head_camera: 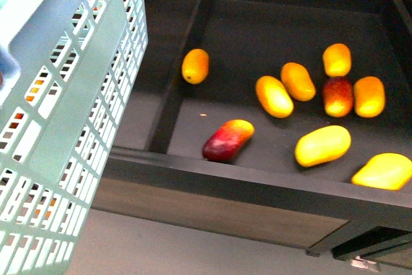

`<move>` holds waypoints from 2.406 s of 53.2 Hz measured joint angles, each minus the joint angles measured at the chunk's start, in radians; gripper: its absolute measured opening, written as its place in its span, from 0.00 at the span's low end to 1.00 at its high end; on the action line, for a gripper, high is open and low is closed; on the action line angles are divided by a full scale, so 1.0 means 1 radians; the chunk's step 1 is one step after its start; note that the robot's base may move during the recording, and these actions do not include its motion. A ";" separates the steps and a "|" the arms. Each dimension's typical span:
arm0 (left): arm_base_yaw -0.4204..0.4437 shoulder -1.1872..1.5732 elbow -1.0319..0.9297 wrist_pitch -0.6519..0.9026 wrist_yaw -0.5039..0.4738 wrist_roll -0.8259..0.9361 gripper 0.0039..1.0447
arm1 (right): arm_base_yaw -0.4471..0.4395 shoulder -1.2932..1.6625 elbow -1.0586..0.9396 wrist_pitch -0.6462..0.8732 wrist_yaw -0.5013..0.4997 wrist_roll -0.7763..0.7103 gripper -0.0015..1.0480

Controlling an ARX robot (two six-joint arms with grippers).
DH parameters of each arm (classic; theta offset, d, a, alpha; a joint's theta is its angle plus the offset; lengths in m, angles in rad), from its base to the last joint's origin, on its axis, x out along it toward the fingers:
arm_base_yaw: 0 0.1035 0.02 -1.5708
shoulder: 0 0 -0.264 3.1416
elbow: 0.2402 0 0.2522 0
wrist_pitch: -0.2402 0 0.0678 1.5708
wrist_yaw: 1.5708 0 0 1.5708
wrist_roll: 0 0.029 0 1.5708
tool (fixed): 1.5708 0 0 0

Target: Pick mango and avocado into basket

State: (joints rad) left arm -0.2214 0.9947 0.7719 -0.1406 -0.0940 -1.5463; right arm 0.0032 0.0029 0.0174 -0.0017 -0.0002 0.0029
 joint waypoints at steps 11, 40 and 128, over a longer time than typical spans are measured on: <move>0.000 -0.001 0.000 0.000 0.004 -0.001 0.04 | 0.000 0.001 0.000 0.000 0.002 0.000 0.92; 0.003 0.001 0.002 0.000 -0.005 0.005 0.04 | -0.001 0.001 0.000 0.000 -0.004 0.000 0.92; -0.474 0.528 0.393 -0.032 0.311 0.418 0.04 | 0.032 0.203 0.126 -0.303 0.258 0.182 0.92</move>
State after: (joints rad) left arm -0.6952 1.5223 1.1645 -0.1722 0.2172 -1.1286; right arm 0.0357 0.2058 0.1432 -0.3046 0.2577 0.1844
